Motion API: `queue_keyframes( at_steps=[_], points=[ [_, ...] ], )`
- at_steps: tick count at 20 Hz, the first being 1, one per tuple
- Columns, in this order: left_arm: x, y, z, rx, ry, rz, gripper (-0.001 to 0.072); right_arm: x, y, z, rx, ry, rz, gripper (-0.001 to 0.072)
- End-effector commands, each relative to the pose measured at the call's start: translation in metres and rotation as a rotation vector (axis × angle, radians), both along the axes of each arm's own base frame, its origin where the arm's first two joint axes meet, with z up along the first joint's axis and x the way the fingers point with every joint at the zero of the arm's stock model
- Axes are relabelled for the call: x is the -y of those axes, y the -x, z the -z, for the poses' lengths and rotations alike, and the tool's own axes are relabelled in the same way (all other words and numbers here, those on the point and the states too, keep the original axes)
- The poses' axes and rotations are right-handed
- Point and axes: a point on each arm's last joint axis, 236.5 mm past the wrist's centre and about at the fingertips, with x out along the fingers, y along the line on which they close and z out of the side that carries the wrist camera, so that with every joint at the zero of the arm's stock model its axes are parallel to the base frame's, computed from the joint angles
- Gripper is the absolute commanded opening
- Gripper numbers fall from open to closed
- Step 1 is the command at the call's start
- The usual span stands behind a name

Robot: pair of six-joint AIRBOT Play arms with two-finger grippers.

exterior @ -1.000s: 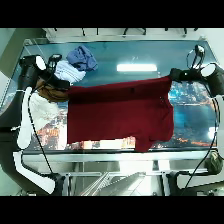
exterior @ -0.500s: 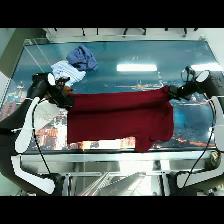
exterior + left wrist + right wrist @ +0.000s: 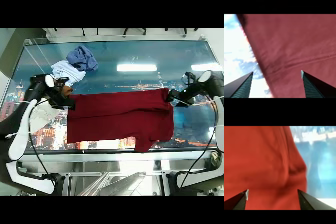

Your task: Fold the shirts.

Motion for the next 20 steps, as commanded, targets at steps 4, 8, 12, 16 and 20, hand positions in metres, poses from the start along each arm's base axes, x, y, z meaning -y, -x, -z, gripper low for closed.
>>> queue_keyframes(
  at_steps=[4, 8, 12, 16, 20],
  points=[
    [-0.01, 0.107, -0.02, -0.14, 0.222, -0.155, 0.067, -0.001, 0.044, -0.054, 0.082, -0.06, -0.01, 0.0698],
    [-0.018, 0.148, 0.017, -0.192, 0.349, -0.293, 0.0669, -0.023, 0.065, -0.058, 0.106, -0.123, -0.031, 0.0698],
    [-0.016, 0.165, 0.047, -0.294, 0.456, -0.371, 0.0669, -0.027, 0.071, -0.074, 0.15, -0.118, -0.032, 0.0698],
    [0.008, 0.156, 0.056, -0.303, 0.544, -0.345, 0.0656, -0.028, 0.075, -0.095, 0.202, -0.101, -0.025, 0.0698],
    [0.022, 0.136, 0.064, -0.223, 0.519, -0.322, 0.0024, -0.022, 0.085, -0.094, 0.177, -0.068, -0.038, 0.0699]
  ],
)
